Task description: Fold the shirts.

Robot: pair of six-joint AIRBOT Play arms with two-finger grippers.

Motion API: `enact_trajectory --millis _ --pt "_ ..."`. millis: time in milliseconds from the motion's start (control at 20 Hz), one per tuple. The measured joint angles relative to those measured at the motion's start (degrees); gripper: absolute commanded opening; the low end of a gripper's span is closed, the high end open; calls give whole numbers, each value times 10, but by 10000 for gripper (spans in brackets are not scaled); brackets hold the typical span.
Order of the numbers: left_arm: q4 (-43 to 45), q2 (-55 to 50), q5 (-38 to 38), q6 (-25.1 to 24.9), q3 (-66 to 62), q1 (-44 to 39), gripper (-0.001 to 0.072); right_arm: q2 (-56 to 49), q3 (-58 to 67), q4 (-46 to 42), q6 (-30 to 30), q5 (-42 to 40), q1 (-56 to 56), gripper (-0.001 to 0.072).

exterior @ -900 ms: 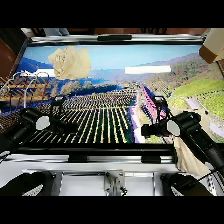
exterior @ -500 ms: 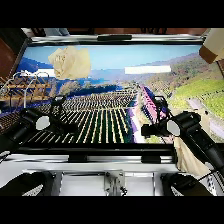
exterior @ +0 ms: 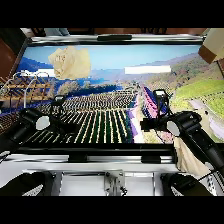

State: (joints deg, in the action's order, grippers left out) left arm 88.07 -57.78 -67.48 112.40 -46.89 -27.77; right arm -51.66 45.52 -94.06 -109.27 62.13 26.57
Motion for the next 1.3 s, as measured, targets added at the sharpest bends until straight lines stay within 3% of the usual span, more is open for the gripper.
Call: enact_trajectory --millis 300,500,700,950,1300 --pt "-3 -8 119 -4 -9 9 565 0 0 23 -3 -58 0 555" --pt "0 -101 169 -43 -115 88 603 0 0 51 -5 -68 0 555" --pt "2 -284 153 -81 -343 181 615 0 0 70 -4 -69 0 555" --pt "-7 -503 132 -95 -612 252 614 0 0 115 -4 -65 0 555" --pt "-63 -636 143 -121 -708 276 614 0 0 168 -4 -59 0 555"
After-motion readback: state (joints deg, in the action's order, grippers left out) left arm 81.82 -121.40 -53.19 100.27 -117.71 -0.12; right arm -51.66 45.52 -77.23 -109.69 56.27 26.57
